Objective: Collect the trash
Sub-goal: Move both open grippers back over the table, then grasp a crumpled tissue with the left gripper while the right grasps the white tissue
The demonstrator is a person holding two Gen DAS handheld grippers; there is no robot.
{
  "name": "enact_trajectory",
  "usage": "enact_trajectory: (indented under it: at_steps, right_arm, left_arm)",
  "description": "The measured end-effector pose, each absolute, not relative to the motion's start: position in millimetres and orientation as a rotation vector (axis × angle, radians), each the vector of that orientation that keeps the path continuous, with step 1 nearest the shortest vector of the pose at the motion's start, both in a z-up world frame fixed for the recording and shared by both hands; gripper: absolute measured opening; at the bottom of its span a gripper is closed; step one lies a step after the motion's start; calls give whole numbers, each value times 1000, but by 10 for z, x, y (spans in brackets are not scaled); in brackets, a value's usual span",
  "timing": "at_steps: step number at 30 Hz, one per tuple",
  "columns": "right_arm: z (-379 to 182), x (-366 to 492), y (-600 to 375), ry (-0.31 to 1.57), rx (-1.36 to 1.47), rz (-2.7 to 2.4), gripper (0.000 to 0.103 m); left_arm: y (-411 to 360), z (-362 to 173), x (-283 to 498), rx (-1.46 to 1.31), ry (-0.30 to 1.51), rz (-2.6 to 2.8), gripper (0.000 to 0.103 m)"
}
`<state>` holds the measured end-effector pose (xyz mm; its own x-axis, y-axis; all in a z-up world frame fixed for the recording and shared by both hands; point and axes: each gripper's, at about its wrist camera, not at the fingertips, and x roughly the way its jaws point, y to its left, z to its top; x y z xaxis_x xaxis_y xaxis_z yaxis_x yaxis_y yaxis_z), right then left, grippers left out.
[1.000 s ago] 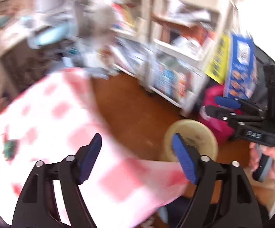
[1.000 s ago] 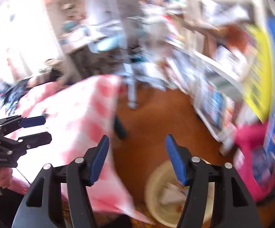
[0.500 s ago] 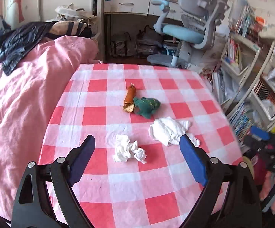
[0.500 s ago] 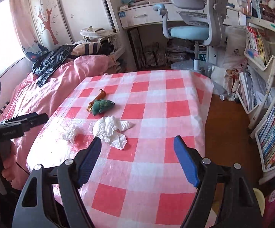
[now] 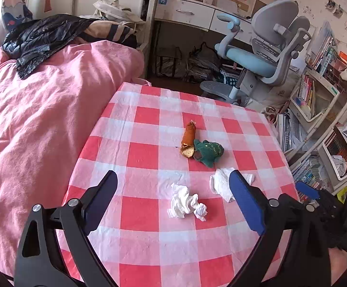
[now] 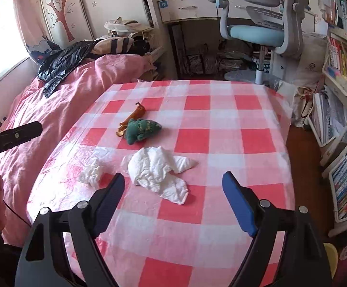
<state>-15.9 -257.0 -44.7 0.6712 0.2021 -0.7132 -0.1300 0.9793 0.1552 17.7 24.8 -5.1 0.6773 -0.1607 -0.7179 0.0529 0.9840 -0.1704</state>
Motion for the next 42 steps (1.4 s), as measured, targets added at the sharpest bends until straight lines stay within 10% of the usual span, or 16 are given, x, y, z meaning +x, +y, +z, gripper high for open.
enact_trajectory:
  at_steps: [42]
  right_arm:
    - [-586,-46,-2283,809,-76,174,81]
  left_arm:
    - [502,-64,264,-100,842,-70,94]
